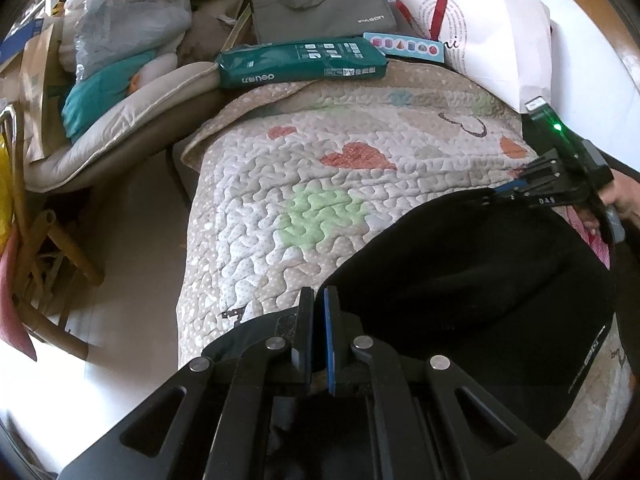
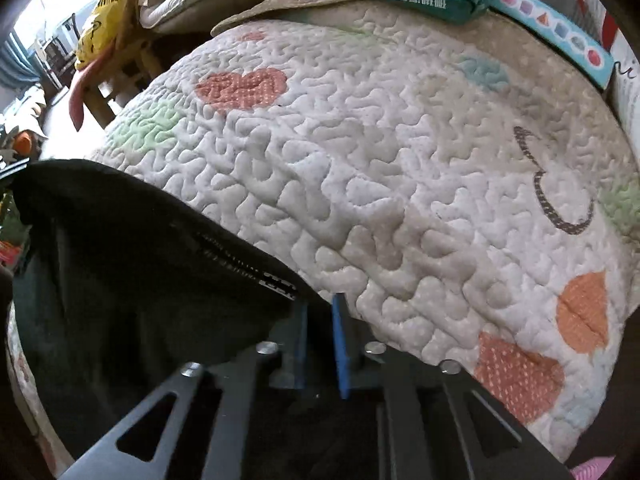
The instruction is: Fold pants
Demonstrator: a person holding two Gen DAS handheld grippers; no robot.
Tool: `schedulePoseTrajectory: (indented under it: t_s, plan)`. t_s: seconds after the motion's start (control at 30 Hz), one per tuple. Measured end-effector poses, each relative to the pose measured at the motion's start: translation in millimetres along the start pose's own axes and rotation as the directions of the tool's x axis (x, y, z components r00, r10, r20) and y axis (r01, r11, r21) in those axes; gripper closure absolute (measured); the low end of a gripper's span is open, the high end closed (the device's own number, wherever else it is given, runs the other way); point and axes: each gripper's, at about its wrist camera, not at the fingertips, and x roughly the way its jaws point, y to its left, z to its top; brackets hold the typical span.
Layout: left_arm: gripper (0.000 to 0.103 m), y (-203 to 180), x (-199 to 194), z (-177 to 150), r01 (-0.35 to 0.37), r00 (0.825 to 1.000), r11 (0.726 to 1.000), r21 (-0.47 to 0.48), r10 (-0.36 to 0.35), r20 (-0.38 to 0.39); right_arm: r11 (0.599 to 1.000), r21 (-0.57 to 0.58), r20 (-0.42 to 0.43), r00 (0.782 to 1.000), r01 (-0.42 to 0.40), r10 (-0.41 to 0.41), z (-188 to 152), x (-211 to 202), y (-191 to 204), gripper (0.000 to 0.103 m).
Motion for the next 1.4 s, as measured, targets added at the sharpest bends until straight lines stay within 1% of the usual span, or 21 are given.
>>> schedulePoseTrajectory:
  t_s: [0.13,0.27,0.4,0.47,0.53,0.63,0.77,0.87,0.97,1.03,1.07,1.1,1.13,1.17,1.2,1.23,1.27,1.3,1.4]
  plan:
    - [0.098,1,-13,-2,-0.011,0.999,1.000,-0.014,0.012,0.032,0.999,0.003,0.037,0.998,0.048,-0.048,-3,-19,10,0.097]
    - [0.098,1,-32,-7,-0.015,0.998,1.000,-0.023,0.016,0.066,0.994,0.022,0.105,0.988,0.110,-0.112,-16,-62,29,0.098]
    - [0.098,-6,-53,-17,-0.032,0.996,0.999,-0.006,0.033,0.086,0.987,0.040,0.138,0.977,0.158,-0.162,-47,-103,59,0.098]
    - [0.098,-9,-64,-30,-0.023,0.997,1.000,-0.016,0.024,0.079,0.985,0.053,0.136,0.975,0.167,-0.173,-66,-115,76,0.098]
    - [0.098,-11,-67,-46,-0.015,0.999,0.999,-0.034,0.017,0.051,0.983,0.062,0.125,0.976,0.175,-0.181,-85,-118,90,0.098]
    - [0.098,-18,-66,-77,-0.030,0.999,0.999,-0.035,0.029,-0.025,0.983,0.083,0.093,0.981,0.162,-0.169,-119,-116,116,0.098]
    - [0.098,-33,-62,-116,-0.056,0.990,0.998,-0.004,0.055,-0.129,0.986,0.086,0.027,0.989,0.140,-0.143,-158,-101,141,0.098]
    - [0.098,-46,-61,-144,-0.083,0.978,0.996,0.035,0.089,-0.191,0.987,0.100,-0.020,0.992,0.126,-0.125,-178,-87,151,0.098]
    - [0.096,-51,-61,-159,-0.124,0.966,0.991,0.049,0.132,-0.224,0.988,0.088,-0.073,0.990,0.126,-0.119,-196,-74,160,0.097]
    - [0.096,-50,-64,-164,-0.127,0.961,0.991,0.048,0.135,-0.240,0.987,0.083,-0.077,0.988,0.138,-0.132,-199,-74,163,0.096]
    - [0.095,-48,-68,-164,-0.118,0.962,0.992,0.042,0.124,-0.244,0.986,0.089,-0.081,0.988,0.140,-0.132,-200,-76,163,0.094]
    - [0.095,-45,-75,-164,-0.104,0.966,0.994,0.024,0.107,-0.237,0.986,0.098,-0.089,0.988,0.137,-0.129,-201,-77,162,0.092]
    - [0.095,-42,-82,-164,-0.091,0.970,0.996,0.004,0.090,-0.228,0.985,0.101,-0.098,0.986,0.141,-0.131,-203,-77,162,0.087]
    - [0.092,-36,-91,-161,-0.073,0.975,0.997,-0.031,0.064,-0.214,0.983,0.098,-0.105,0.984,0.157,-0.147,-204,-78,163,0.077]
    - [0.089,-26,-103,-160,-0.052,0.981,0.995,-0.086,0.035,-0.193,0.978,0.088,-0.111,0.978,0.189,-0.179,-207,-80,164,0.071]
    - [0.082,-17,-111,-159,-0.046,0.984,0.991,-0.125,0.023,-0.176,0.976,0.081,-0.116,0.974,0.204,-0.195,-208,-82,165,0.062]
    - [0.077,-7,-118,-156,-0.049,0.987,0.985,-0.168,0.022,-0.156,0.974,0.072,-0.119,0.971,0.215,-0.206,-210,-85,168,0.057]
    - [0.075,2,-122,-153,-0.060,0.989,0.977,-0.203,0.031,-0.143,0.973,0.064,-0.115,0.970,0.222,-0.214,-210,-91,170,0.055]
    - [0.072,36,-124,-134,-0.112,0.990,0.932,-0.344,0.074,-0.120,0.971,0.042,-0.060,0.970,0.237,-0.234,-203,-117,178,0.054]
